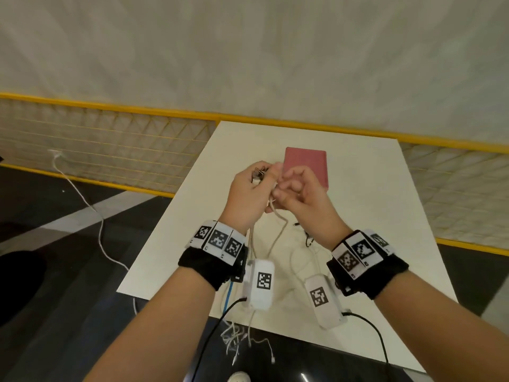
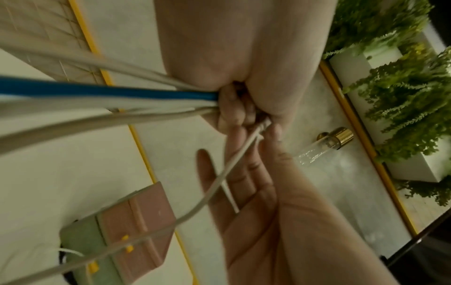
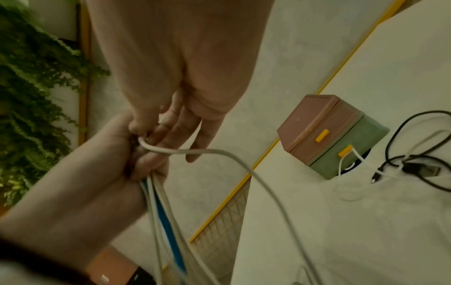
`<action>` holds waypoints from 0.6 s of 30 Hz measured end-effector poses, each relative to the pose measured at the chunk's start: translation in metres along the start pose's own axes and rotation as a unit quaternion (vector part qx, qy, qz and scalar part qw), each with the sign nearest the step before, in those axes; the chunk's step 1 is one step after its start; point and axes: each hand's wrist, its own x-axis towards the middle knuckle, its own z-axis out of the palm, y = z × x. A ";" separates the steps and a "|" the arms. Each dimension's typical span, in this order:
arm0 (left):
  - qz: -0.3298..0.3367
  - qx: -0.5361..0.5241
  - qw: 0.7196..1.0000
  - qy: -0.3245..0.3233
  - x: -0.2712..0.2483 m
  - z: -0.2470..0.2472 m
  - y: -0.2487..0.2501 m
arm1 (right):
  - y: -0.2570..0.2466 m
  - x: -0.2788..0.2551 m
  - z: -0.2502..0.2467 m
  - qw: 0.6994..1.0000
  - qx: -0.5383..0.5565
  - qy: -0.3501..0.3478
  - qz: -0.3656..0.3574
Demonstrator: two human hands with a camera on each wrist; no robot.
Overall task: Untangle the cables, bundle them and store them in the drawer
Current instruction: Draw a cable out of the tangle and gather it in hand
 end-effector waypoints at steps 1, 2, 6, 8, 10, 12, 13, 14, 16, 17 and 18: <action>0.015 0.021 0.999 0.024 0.002 -0.001 0.002 | 0.004 -0.005 0.001 0.999 -0.039 -0.027 0.005; 0.030 0.029 0.998 0.045 0.003 -0.003 0.006 | 0.009 -0.010 0.001 0.995 -0.085 -0.058 0.010; 0.025 -0.022 0.996 0.085 0.010 -0.015 0.021 | 0.023 -0.029 -0.006 0.981 -0.167 -0.076 0.063; 0.024 -0.092 0.990 0.108 0.012 -0.022 0.030 | 0.027 -0.035 -0.013 0.978 -0.187 -0.060 0.070; 0.030 -0.202 0.972 0.117 0.013 -0.030 0.040 | 0.033 -0.041 -0.020 0.974 -0.202 -0.064 0.077; 0.035 -0.264 0.959 0.095 0.011 -0.035 0.049 | 0.036 -0.045 -0.022 0.970 -0.211 -0.070 0.094; 0.040 -0.252 0.963 0.085 0.009 -0.036 0.052 | 0.036 -0.046 -0.022 0.971 -0.205 -0.071 0.103; 0.051 -0.230 0.969 0.078 0.006 -0.036 0.056 | 0.035 -0.047 -0.020 0.972 -0.195 -0.073 0.110; 0.083 -0.201 0.973 0.077 0.002 -0.035 0.065 | 0.033 -0.053 -0.013 0.975 -0.169 -0.086 0.113; 0.100 -0.197 0.972 0.081 0.001 -0.036 0.071 | 0.034 -0.058 -0.010 0.975 -0.165 -0.099 0.108; 0.111 -0.195 0.971 0.083 0.000 -0.037 0.076 | 0.035 -0.064 -0.008 0.972 -0.176 -0.115 0.105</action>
